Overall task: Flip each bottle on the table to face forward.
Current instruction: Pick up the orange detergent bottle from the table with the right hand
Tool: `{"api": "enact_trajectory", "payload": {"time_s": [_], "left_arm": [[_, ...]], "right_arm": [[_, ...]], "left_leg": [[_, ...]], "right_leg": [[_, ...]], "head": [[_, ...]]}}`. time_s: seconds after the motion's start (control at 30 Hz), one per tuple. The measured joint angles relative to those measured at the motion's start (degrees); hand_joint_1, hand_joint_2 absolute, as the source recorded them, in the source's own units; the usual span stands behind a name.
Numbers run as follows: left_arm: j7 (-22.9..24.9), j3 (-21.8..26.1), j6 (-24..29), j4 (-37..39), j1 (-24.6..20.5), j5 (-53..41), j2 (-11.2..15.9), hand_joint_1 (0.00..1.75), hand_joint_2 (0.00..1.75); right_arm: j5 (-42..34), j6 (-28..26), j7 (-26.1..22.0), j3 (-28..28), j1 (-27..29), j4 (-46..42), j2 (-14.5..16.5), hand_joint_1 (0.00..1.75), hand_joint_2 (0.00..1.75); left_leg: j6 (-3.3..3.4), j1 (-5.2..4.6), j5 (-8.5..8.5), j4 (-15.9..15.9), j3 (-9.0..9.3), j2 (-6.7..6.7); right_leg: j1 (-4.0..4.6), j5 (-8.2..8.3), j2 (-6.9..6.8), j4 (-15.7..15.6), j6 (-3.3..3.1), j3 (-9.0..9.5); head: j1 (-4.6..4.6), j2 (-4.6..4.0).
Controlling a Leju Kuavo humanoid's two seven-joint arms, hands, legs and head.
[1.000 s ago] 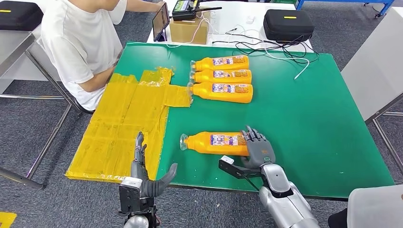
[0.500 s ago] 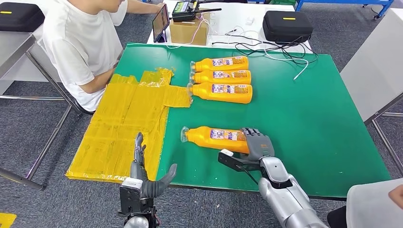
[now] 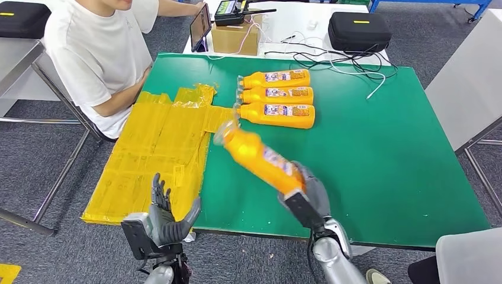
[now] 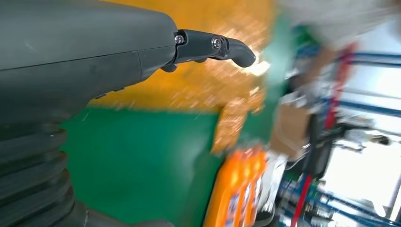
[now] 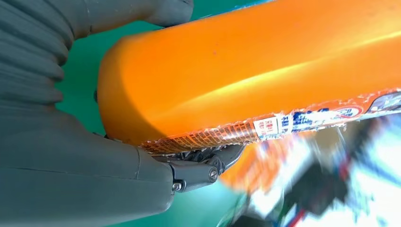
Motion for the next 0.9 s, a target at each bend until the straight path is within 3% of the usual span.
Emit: {"api": "enact_trajectory", "payload": {"time_s": [0.03,0.1,0.2,0.37,0.57,0.77,0.9], "left_arm": [[1.0,0.7,-2.3,-0.1,0.2,4.5,-0.2,0.0,1.75],[2.2,0.2,-5.9,-0.5,0.5,7.6,0.0,0.0,1.75],[2.9,-2.1,-10.5,-0.9,0.6,8.6,0.7,0.0,1.75],[4.1,-6.2,-18.6,-0.8,0.5,10.7,2.3,0.0,1.75],[3.9,-8.7,-22.8,-0.8,0.0,11.0,3.6,0.0,1.75],[3.6,-9.3,-23.9,-0.9,-0.1,10.9,3.9,0.0,1.75],[2.8,-9.2,-23.8,-0.9,-0.5,10.6,3.9,0.0,1.75]], "right_arm": [[-6.8,-3.0,-3.9,-2.0,3.0,-3.9,1.7,1.75,1.75],[-12.4,-6.3,-7.5,-4.2,5.1,-8.0,3.5,1.75,1.75],[-16.1,-7.1,-10.0,-5.8,6.4,-11.1,4.8,1.75,1.75],[-16.4,-3.7,-10.0,-5.5,7.7,-12.7,6.0,1.75,1.75],[-10.3,2.7,-9.9,2.7,8.9,-12.1,6.8,1.75,1.75],[-6.5,4.5,-10.5,10.8,9.6,-10.5,7.0,1.75,1.75],[-3.5,2.9,-12.6,16.4,9.5,-8.7,6.8,1.75,1.75]], "left_leg": [[0.0,0.0,0.0,0.0,-0.07,-0.01],[0.0,-0.02,0.0,0.0,-0.09,0.0],[0.01,-0.06,0.0,0.0,-0.1,0.0],[0.01,-0.07,0.0,0.0,-0.09,0.02],[0.0,0.03,0.0,0.0,-0.1,0.04],[-0.01,0.03,0.0,0.0,-0.16,0.05],[0.0,-0.01,0.0,0.0,-0.16,0.01]], "right_leg": [[0.0,-0.01,-0.02,0.0,0.0,-0.06],[-0.03,-0.01,-0.02,0.0,0.0,-0.09],[-0.07,0.0,-0.02,0.0,0.0,-0.08],[-0.06,0.0,-0.01,0.0,0.0,-0.08],[0.03,-0.01,-0.01,0.0,-0.01,-0.13],[0.0,-0.03,-0.01,0.0,-0.03,-0.17],[-0.03,-0.02,-0.02,0.0,-0.03,-0.18]], "head": [[0.0,0.0],[0.01,0.01],[0.01,0.0],[-0.01,0.0],[-0.02,0.01],[0.02,0.01],[0.01,0.01]]}}
